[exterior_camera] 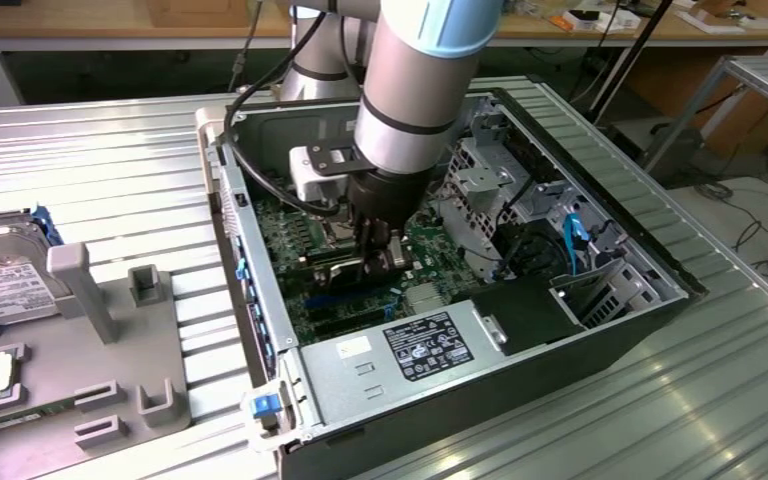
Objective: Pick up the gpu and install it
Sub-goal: 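Insert the gpu into the slot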
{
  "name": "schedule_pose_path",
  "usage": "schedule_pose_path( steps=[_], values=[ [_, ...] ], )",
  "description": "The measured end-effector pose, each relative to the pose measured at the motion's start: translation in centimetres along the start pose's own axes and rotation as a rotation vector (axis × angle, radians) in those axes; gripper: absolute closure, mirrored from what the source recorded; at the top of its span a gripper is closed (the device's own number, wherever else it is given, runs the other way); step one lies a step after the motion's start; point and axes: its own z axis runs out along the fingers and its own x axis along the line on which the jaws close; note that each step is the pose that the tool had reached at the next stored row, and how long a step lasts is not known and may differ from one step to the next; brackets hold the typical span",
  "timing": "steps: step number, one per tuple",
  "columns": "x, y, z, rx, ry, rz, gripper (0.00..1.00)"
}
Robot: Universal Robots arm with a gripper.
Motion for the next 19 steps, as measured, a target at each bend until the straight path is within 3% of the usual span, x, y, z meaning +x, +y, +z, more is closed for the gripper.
schedule_pose_path(
  steps=[19],
  values=[
    [-0.05,0.59,-0.21,-0.0016,-0.0003,0.000,0.73]
  ],
)
